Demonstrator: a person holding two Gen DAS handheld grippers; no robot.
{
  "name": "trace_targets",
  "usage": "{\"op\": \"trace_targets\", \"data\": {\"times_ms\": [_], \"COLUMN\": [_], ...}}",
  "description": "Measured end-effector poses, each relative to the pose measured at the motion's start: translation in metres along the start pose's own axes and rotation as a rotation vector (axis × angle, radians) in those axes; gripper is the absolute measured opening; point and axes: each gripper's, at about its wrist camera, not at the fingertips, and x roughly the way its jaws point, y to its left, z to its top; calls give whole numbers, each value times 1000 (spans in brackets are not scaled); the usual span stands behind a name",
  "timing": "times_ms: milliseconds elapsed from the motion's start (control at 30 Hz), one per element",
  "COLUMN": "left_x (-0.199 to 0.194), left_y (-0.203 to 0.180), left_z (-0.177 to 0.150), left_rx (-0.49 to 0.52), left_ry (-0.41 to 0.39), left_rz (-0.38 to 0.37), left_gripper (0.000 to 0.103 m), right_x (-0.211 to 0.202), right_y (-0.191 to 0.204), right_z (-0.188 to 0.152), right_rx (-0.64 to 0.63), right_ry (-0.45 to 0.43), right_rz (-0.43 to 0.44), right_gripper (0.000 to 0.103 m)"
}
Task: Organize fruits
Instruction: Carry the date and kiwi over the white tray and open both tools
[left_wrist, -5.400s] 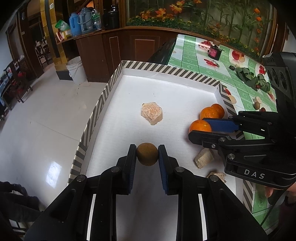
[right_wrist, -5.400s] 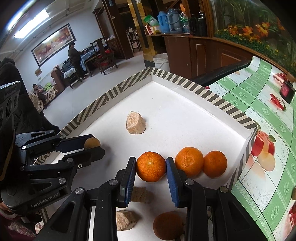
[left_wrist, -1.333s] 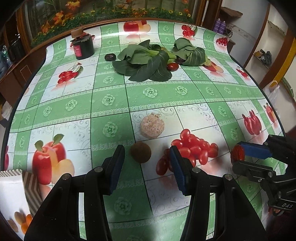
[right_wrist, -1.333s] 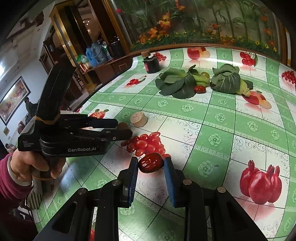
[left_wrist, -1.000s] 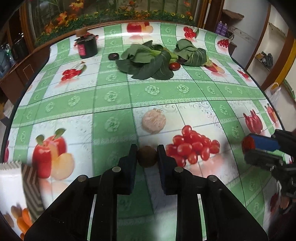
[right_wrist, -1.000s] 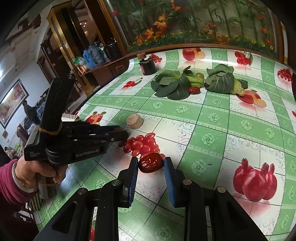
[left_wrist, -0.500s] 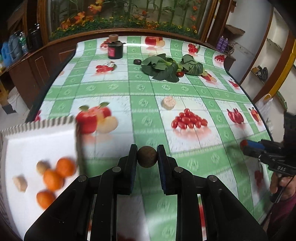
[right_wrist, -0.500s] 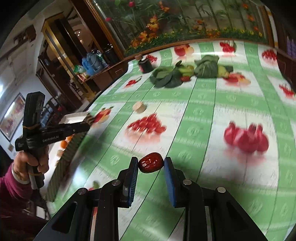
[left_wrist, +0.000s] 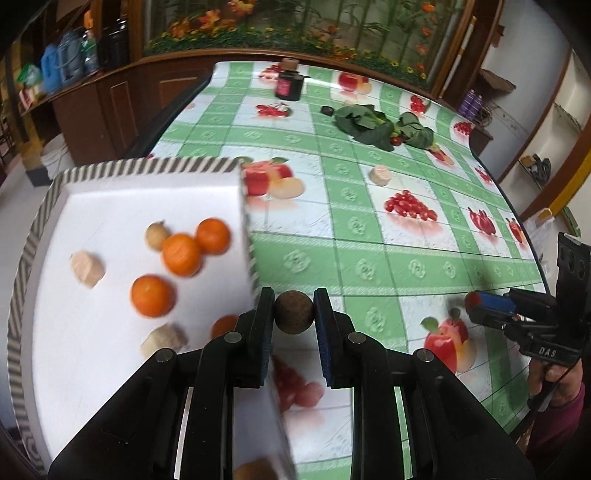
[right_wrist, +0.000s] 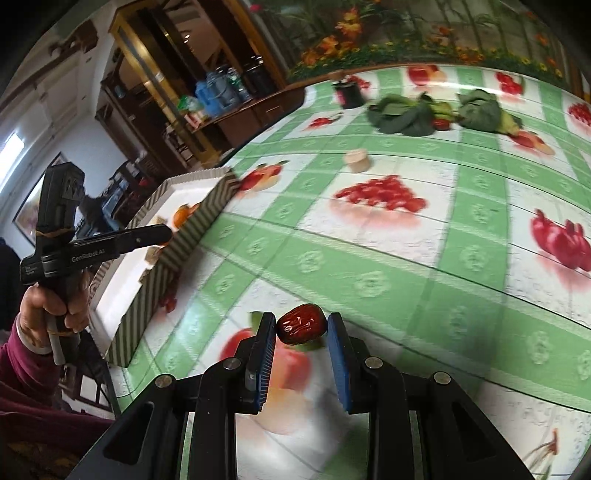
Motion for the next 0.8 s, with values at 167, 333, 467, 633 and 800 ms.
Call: {"op": "trace_targets", "data": {"times_ms": [167, 333, 467, 633, 800], "left_x": [-9, -17, -26, -33, -39], "left_y": [11, 16, 23, 33, 48], "left_z": [-7, -12, -15, -19, -23], "left_rx": [-19, -21, -26, -44, -73], "left_ry": [-14, -20, -32, -36, -42], "left_rz": [11, 18, 30, 54, 80], "left_gripper": [21, 21, 21, 21, 21], "right_x": [19, 35, 45, 52, 58], "right_y": [31, 58, 72, 86, 91], "right_z": [0, 1, 2, 3, 5], "right_rx": [-57, -109, -138, -164, -172], "right_ry": [30, 58, 73, 83, 95], "right_rz": [25, 58, 75, 94, 97], "right_gripper": [28, 28, 27, 27, 27]}}
